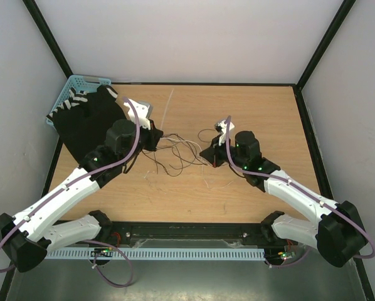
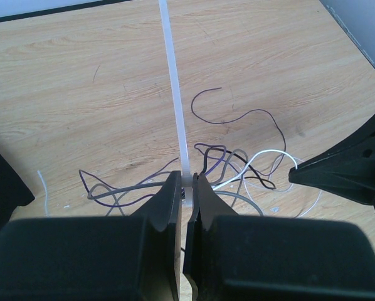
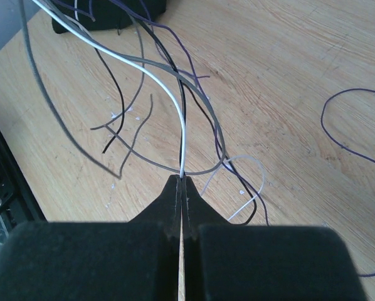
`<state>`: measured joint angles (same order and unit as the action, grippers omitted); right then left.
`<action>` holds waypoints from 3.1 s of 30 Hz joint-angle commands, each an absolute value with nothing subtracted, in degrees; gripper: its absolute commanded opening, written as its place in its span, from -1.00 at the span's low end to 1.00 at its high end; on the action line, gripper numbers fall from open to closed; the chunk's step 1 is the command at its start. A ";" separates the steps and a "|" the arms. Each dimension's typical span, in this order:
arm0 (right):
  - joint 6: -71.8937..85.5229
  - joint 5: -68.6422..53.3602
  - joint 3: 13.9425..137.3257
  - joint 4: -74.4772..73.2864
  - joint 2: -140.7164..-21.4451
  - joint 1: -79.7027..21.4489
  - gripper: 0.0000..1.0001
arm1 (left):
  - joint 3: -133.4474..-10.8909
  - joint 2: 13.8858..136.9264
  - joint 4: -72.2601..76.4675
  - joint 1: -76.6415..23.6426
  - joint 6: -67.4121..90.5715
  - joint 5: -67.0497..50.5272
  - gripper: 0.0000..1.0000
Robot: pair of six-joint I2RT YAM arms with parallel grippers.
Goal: Zip-tie the wires
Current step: Adjust the cable at the center of the board.
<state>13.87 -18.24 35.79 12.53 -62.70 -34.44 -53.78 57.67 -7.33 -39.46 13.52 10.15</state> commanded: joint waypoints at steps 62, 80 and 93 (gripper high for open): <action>12.28 -33.16 46.13 40.32 -79.82 -37.04 -0.04 | -61.44 57.88 -13.14 -40.60 8.40 9.86 -1.00; 13.25 -30.87 48.50 40.21 -84.93 -37.18 -0.47 | -61.08 56.56 -13.44 -40.60 7.85 10.42 -1.00; 12.60 -31.03 45.71 35.81 -80.53 -37.17 -0.56 | -60.81 56.34 -13.44 -40.60 7.19 11.77 -1.00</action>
